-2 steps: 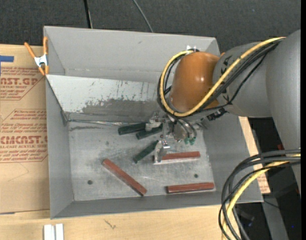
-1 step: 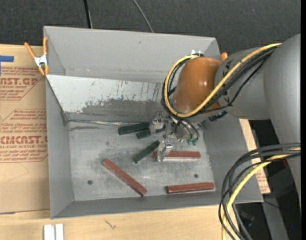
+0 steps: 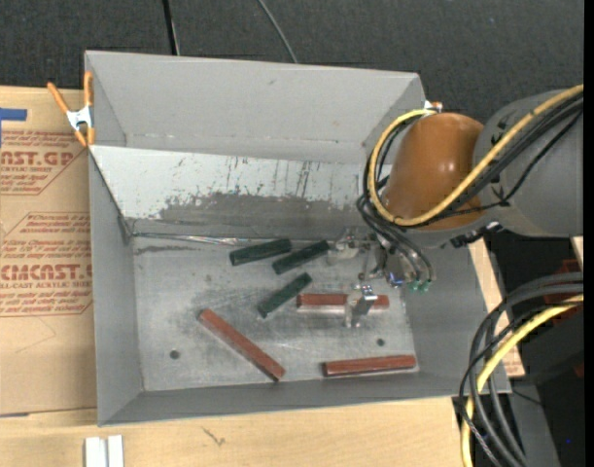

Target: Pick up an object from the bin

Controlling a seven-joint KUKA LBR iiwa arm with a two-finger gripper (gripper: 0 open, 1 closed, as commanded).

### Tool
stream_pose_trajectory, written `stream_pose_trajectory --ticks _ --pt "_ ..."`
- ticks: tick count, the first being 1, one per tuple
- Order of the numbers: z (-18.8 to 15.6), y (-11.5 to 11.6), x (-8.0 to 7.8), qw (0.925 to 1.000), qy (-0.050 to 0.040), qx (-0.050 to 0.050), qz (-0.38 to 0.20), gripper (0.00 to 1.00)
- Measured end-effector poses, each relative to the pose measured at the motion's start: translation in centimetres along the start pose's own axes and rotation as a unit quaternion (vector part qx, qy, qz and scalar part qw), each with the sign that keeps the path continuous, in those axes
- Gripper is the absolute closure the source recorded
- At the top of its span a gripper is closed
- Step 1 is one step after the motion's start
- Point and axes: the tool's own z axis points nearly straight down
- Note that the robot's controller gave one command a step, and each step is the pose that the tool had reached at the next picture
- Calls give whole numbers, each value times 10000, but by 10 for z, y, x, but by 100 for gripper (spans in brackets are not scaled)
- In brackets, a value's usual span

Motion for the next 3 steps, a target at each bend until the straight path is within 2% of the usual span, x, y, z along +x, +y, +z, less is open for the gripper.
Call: stream_pose_trajectory --ticks 1,2,3 --pt "40 -2 -7 10000 -11 -3 4 0" --pt "40 6 -10 9995 -28 25 305 100" --pt "40 6 -10 9995 -28 25 304 100"
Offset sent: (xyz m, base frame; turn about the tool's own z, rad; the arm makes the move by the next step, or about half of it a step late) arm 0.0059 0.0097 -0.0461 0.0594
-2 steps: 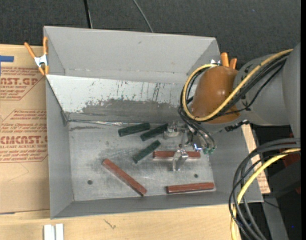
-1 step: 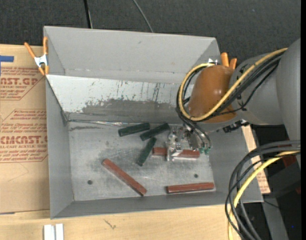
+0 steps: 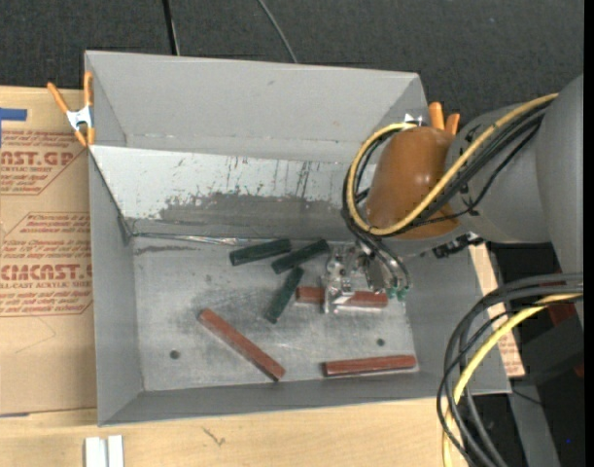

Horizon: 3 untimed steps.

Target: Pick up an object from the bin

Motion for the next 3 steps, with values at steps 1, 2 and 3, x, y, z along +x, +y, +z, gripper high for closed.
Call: stream_pose_trajectory --ticks 1,2,3 --pt "-2 0 1 10000 11 -1 -2 100" --pt "-20 1 3 10000 63 -21 1 100" --pt "-50 2 3 10000 58 -22 -6 100"
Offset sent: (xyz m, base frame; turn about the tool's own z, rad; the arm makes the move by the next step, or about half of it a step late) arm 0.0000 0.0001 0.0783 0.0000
